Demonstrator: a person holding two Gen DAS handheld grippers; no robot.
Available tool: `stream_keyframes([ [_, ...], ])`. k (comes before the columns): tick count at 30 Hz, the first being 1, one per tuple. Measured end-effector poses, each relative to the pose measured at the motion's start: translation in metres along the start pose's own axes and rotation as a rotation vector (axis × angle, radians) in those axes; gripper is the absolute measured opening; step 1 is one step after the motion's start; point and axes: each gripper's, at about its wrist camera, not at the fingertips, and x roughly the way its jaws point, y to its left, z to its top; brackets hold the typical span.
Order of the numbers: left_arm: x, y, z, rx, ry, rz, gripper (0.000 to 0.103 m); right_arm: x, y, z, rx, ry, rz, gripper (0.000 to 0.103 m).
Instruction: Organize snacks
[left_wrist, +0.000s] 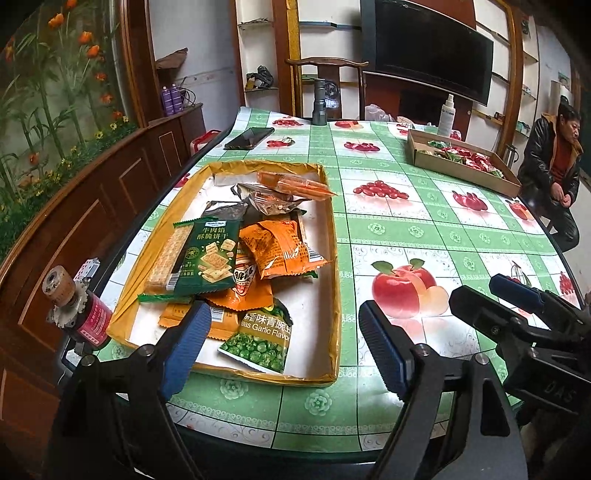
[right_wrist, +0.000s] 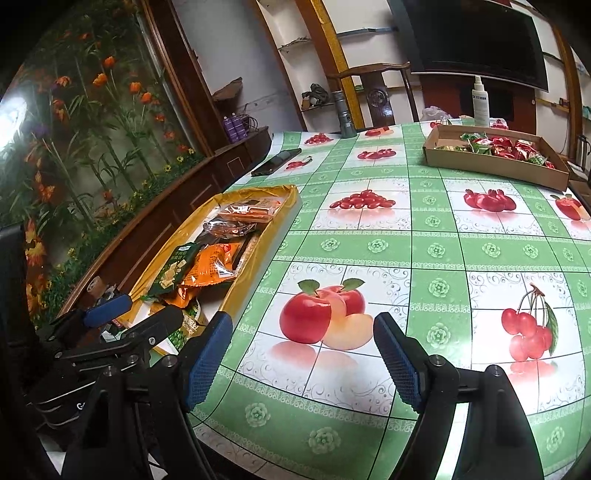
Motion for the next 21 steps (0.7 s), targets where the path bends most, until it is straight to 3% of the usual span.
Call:
stream_keyframes([
  [7,0.0,0.004,0.0,-0.005,-0.005,-0.004,0.083,0.004,0.005,0.001,-0.008,0.002,-0.006,0.081],
  [9,-0.01,0.005,0.001,-0.009,-0.055,0.015,0.083,0.002,0.007,0.001,-0.017,-0.01,-0.007,0.081],
  [12,-0.041,0.005,0.005,-0.014,-0.206,0.112,0.083,-0.004,0.014,0.0,-0.052,-0.045,-0.01,0.081],
  [13,-0.053,0.005,0.005,-0.013,-0.256,0.148,0.085,-0.006,0.016,0.0,-0.061,-0.054,-0.012,0.081],
  [14,-0.068,0.002,0.004,-0.007,-0.313,0.187,0.094,-0.01,0.019,0.0,-0.078,-0.07,-0.014,0.081],
  [15,-0.074,0.002,0.004,-0.002,-0.335,0.196,0.103,-0.012,0.02,0.0,-0.085,-0.077,-0.014,0.081],
  [18,-0.086,0.003,-0.005,0.006,-0.397,0.203,0.103,-0.017,0.023,-0.001,-0.103,-0.093,-0.005,0.081],
  [21,-0.082,0.009,-0.004,-0.017,-0.377,0.182,0.103,-0.02,0.022,-0.002,-0.105,-0.097,-0.001,0.081],
])
